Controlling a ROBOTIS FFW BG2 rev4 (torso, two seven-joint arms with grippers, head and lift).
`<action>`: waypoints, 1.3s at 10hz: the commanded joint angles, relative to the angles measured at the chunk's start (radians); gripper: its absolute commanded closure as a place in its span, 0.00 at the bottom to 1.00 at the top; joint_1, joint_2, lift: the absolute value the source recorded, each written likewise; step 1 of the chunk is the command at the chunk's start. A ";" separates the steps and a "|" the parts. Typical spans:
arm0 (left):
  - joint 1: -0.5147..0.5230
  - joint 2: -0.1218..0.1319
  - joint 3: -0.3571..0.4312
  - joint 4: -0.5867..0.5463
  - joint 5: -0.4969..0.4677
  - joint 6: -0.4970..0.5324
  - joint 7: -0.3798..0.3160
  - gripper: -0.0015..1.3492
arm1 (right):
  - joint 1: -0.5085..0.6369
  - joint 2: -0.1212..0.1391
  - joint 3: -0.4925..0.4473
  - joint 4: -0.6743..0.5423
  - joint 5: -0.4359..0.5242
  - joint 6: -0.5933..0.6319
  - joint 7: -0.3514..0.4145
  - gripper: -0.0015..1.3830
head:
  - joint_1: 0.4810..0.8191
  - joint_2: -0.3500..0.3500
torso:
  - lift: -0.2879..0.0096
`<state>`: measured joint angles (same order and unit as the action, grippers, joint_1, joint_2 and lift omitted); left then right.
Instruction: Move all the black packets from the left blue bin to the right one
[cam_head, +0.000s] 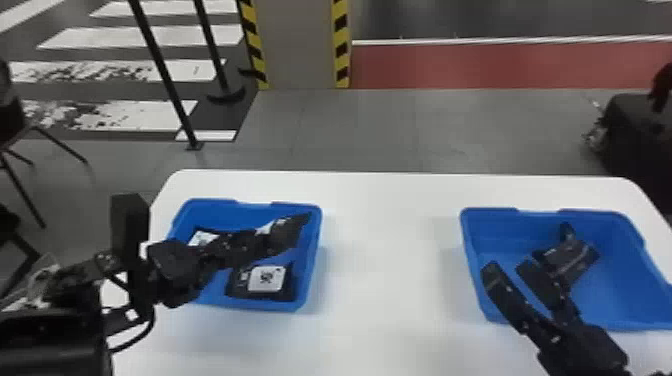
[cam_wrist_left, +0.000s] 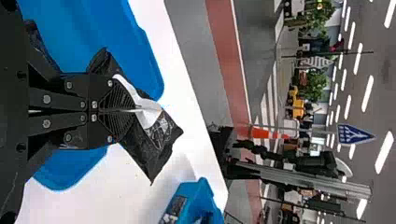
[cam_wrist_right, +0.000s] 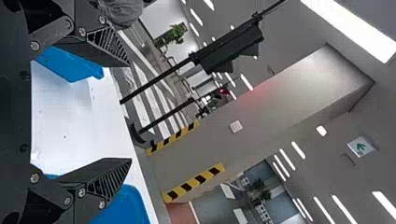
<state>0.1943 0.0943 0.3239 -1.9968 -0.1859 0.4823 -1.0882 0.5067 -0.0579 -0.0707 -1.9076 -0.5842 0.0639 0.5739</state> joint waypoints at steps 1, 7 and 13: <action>0.029 -0.015 -0.040 -0.076 0.029 0.013 -0.001 0.89 | -0.033 0.000 0.023 0.004 -0.019 0.054 0.031 0.24 | 0.63 0.65 | 0.60; -0.057 -0.031 -0.250 -0.029 0.040 0.028 0.008 0.89 | -0.180 0.001 0.103 0.080 -0.034 0.167 0.096 0.23 | 0.63 0.61 | 0.60; -0.135 -0.030 -0.344 0.054 0.013 0.045 0.008 0.89 | -0.266 0.006 0.141 0.105 -0.046 0.206 0.096 0.24 | 0.63 0.52 | 0.60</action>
<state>0.0631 0.0638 -0.0156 -1.9483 -0.1726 0.5272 -1.0799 0.2441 -0.0522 0.0677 -1.8023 -0.6318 0.2569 0.6700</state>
